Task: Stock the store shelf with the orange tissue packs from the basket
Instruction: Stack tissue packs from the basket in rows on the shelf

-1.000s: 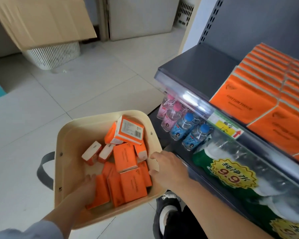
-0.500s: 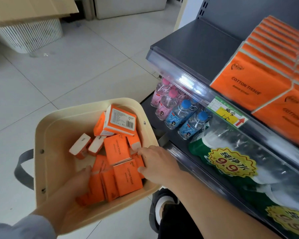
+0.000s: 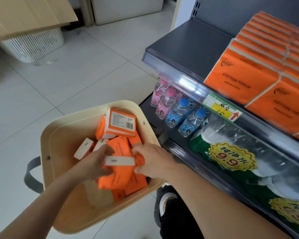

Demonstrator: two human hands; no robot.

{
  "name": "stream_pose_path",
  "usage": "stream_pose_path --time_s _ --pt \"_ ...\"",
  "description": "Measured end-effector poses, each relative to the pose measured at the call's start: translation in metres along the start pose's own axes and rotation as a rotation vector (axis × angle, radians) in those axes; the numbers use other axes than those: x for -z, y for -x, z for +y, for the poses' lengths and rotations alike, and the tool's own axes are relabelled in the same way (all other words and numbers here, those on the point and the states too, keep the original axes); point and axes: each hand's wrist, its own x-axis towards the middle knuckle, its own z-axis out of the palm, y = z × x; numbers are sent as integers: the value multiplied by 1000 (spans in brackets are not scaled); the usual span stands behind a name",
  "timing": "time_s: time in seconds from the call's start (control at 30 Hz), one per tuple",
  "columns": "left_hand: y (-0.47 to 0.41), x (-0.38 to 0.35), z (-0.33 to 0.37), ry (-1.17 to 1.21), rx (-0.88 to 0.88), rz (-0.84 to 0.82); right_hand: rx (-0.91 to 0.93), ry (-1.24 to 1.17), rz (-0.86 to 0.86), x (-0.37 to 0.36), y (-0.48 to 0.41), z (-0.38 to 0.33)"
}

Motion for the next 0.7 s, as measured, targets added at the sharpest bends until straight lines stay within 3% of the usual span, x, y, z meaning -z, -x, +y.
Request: stream_pose_path --time_s 0.2,0.27,0.3,0.37,0.47,0.57,0.7 --pt "3 14 77 643 -300 46 -30 10 127 12 4 -2" --pt "-6 11 80 895 -267 162 -78 53 162 20 5 7" --pt "-14 6 75 913 -206 267 -110 66 189 24 5 13" --pt "-33 -16 56 553 8 401 -181 84 250 30 3 25" --pt "-53 -73 11 -74 170 76 -217 89 265 36 2 38" --pt "-59 -116 -17 -380 110 -163 -216 61 233 37 1 43" --pt "-62 -132 -14 -579 118 -105 -194 8 201 38 -2 45"
